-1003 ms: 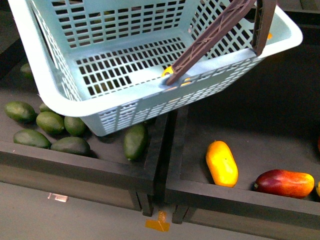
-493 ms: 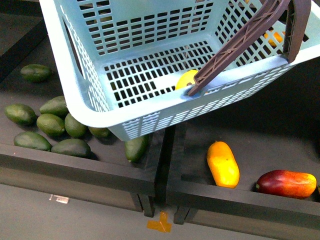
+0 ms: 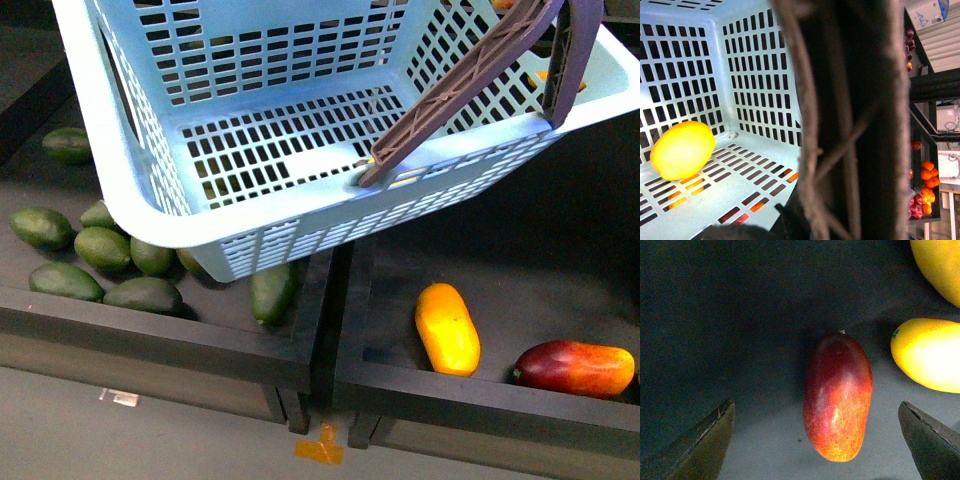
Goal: Pick lemon and mango into basket
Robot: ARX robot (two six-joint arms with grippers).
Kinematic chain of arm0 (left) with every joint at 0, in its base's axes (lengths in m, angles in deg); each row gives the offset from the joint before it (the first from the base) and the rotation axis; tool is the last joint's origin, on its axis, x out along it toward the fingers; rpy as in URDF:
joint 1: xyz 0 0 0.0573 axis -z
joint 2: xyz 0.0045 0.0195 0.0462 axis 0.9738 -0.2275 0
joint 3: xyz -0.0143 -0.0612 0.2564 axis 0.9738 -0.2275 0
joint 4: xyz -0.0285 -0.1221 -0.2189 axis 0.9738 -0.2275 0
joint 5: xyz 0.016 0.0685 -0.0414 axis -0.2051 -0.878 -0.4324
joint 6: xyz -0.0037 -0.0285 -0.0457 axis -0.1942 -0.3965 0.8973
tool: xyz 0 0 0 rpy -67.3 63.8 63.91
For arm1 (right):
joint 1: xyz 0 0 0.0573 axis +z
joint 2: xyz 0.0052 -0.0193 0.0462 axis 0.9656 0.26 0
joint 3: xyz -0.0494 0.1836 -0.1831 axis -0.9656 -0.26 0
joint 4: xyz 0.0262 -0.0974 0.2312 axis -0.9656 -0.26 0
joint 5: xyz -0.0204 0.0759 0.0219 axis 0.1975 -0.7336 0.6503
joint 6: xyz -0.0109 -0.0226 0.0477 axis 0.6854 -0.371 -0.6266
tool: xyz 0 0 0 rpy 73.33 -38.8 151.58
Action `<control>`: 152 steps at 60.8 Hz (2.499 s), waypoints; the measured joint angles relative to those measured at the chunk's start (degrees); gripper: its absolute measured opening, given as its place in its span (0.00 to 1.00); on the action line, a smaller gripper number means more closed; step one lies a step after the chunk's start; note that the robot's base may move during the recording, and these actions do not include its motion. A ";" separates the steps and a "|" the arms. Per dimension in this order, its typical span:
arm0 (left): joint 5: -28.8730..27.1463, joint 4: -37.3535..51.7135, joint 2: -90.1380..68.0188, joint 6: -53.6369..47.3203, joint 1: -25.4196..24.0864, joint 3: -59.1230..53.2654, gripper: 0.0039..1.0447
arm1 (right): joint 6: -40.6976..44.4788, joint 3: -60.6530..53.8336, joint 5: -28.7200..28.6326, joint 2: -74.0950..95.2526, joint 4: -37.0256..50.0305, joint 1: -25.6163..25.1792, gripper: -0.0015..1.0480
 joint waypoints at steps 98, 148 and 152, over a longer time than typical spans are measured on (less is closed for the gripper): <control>-0.22 0.00 0.00 -0.04 -0.02 0.00 0.04 | 0.72 -4.57 -10.82 -0.63 4.59 -0.48 0.61; -0.24 0.00 0.00 -0.04 -0.02 0.00 0.04 | -17.03 -16.13 -13.53 -43.30 0.72 19.37 0.61; -0.20 0.00 0.00 -0.04 -0.02 0.00 0.04 | -20.74 -13.44 -10.91 -41.11 0.72 22.97 0.61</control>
